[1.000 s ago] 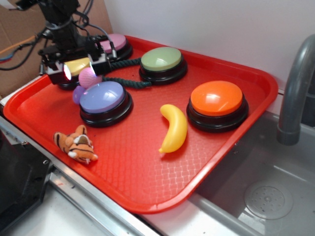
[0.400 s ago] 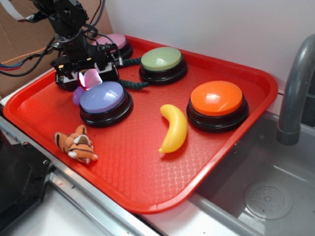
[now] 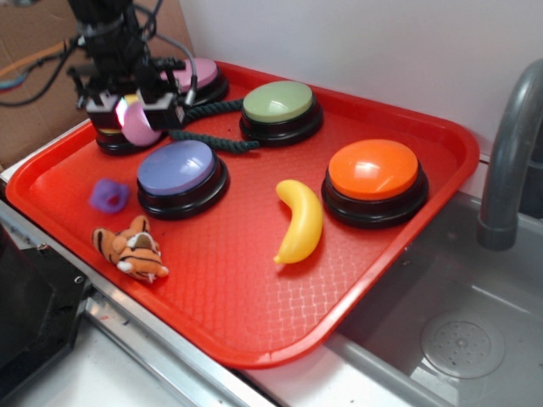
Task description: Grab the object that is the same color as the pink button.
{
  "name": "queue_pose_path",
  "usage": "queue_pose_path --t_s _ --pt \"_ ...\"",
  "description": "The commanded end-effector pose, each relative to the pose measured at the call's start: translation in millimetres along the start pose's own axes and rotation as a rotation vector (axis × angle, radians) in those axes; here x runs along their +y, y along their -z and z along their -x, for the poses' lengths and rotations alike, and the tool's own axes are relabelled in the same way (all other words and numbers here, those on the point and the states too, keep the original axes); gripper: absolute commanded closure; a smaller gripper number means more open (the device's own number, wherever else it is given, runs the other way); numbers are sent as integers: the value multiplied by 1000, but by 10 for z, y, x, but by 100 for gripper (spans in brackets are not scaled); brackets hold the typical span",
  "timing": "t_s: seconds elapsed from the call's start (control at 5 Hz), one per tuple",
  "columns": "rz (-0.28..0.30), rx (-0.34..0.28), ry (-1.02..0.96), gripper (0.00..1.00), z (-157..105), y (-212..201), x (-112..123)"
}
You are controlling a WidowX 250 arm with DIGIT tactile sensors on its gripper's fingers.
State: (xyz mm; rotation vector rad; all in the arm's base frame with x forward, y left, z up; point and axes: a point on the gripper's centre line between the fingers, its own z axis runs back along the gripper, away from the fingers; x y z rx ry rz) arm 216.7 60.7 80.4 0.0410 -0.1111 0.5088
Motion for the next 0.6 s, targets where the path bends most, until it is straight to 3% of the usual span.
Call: queue_pose_path --t_s 0.0,0.2,0.4 --pt "157 19 376 100 236 -487 -282" --pt "158 7 357 100 351 -435 -396" --pt "130 65 332 89 299 -409 -350"
